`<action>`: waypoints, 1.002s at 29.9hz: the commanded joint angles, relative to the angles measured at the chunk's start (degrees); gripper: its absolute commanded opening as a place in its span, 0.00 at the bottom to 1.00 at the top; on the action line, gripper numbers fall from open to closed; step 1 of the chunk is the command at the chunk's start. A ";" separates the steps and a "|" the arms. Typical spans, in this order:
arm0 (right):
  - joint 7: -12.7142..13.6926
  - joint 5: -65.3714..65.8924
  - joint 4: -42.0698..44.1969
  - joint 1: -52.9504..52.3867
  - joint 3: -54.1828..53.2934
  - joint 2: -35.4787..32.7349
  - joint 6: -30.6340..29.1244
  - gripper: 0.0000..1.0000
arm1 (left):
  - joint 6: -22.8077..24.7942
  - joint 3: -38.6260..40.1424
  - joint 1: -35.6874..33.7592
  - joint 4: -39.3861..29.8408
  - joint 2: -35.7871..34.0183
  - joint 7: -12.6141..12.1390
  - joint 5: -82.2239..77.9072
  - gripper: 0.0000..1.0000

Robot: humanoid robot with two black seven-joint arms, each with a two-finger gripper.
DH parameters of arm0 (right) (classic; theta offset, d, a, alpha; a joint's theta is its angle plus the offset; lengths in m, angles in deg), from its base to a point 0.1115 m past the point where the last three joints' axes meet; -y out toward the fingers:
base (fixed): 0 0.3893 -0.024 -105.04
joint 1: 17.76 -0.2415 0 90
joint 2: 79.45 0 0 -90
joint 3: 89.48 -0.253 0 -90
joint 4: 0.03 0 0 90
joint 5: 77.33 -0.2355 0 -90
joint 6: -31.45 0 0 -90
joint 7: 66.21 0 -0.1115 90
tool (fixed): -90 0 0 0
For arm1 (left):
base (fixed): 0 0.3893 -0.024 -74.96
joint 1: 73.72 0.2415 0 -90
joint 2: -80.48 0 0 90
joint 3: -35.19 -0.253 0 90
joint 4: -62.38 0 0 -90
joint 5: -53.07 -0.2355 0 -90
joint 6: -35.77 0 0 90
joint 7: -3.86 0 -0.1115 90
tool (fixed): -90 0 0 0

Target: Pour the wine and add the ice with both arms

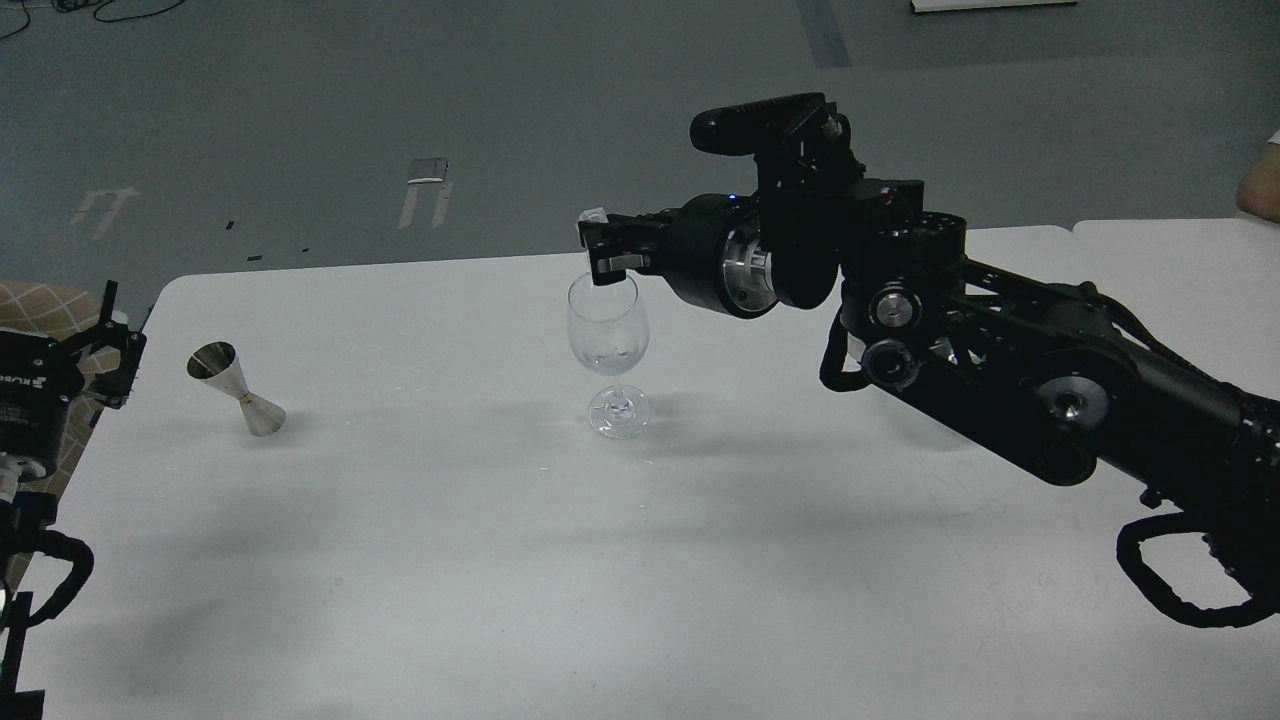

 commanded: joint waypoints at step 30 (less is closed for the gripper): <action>-0.02 -0.46 0.47 0.76 2.65 0.11 0.00 0.59 | 0.06 0.01 0.09 0.00 -0.37 -0.01 0.00 0.98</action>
